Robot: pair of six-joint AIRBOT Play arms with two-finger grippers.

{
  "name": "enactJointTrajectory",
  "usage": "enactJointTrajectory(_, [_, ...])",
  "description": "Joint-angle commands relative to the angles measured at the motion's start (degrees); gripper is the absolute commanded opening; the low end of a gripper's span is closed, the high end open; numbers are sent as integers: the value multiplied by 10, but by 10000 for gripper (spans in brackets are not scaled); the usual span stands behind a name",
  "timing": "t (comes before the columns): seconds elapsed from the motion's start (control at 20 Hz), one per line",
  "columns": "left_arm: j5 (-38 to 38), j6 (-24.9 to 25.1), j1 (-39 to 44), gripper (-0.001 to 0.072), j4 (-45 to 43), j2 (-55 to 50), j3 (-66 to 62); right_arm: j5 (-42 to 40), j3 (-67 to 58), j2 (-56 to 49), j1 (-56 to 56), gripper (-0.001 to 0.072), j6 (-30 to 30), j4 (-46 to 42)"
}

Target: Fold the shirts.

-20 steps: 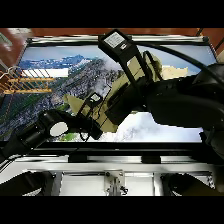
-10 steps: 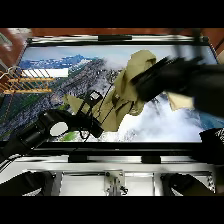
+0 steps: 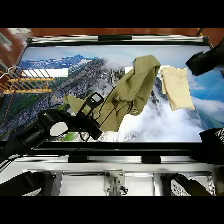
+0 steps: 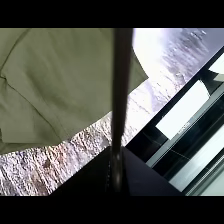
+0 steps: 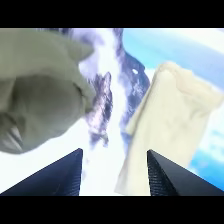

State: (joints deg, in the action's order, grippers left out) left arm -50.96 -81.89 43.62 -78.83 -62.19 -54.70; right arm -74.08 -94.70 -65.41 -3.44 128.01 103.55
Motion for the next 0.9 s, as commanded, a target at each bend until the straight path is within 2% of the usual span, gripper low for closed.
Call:
enactJointTrajectory(0.0, [-38, 35, 0, 27, 0, 0, 0, -52, -1, -46, 23, 502, 378, 14])
enactJointTrajectory(0.05, [-43, 39, 0, 27, 1, 0, 0, -45, -1, -55, 46, 502, 422, 3])
enactJointTrajectory(0.2, [-57, 65, 0, 27, 11, 0, 0, -37, -1, -80, 85, 503, 444, -15])
enactJointTrajectory(0.4, [-57, 73, 5, 27, 14, 0, 0, -37, -1, -102, 93, 503, 466, 4])
enactJointTrajectory(0.7, [-57, 83, 30, 27, 16, 0, 0, -43, 0, -105, 93, 503, 469, 50])
enactJointTrajectory(0.85, [-57, 94, 29, 27, 19, 1, 0, -82, 0, -105, 93, 503, 469, 75])
